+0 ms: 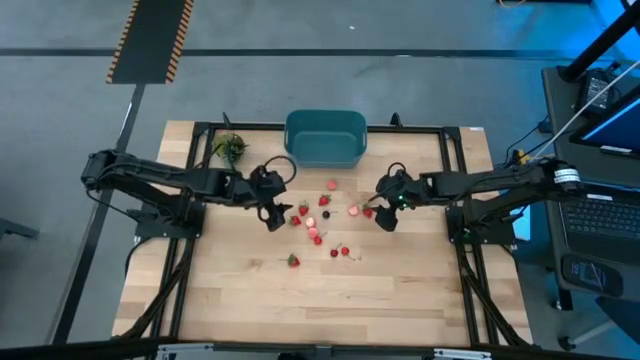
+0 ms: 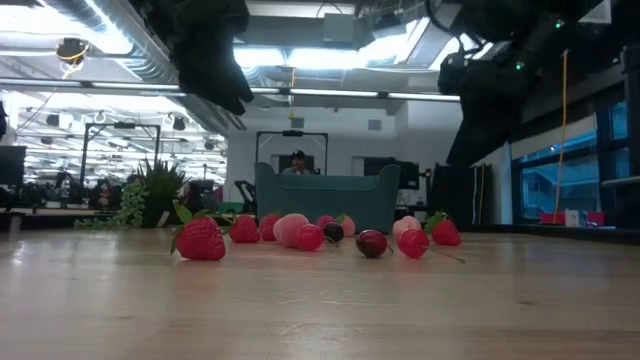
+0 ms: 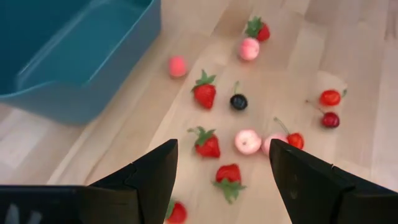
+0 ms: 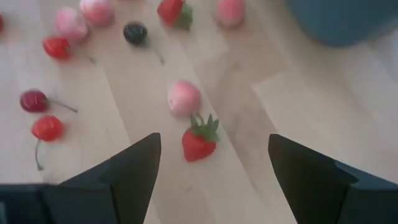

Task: Pick and placing Produce into tupperware
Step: Put the strawberry into the blue bin

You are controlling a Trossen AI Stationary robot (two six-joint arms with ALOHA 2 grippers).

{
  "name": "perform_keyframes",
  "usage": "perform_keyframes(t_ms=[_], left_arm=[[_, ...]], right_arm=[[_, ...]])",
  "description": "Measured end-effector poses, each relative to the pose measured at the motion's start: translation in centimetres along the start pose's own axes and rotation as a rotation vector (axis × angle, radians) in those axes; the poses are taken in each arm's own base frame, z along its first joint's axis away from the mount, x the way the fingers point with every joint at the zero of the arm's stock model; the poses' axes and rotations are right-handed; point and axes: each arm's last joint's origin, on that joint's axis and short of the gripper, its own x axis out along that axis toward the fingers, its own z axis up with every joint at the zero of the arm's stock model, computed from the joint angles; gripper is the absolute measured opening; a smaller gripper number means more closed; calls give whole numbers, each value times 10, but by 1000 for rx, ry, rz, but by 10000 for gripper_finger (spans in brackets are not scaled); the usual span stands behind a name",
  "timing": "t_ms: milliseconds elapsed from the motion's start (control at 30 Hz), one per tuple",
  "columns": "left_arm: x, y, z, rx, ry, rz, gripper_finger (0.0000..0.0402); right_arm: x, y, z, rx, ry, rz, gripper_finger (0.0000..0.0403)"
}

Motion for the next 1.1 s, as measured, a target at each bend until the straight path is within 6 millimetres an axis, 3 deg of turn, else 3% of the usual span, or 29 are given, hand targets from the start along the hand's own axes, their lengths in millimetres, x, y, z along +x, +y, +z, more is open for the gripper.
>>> perform_keyframes(t_ms=[600,967,1100], left_arm=[[12,-9,-5,-22,27,7,245],[12,-8,-3,-27,-7,49,245],[12,-8,-3,-28,-10,47,245]], right_arm=[[57,8,-11,0,151,-38,299],[81,11,-16,-2,179,-52,297],[83,11,-17,-1,182,-55,274]])
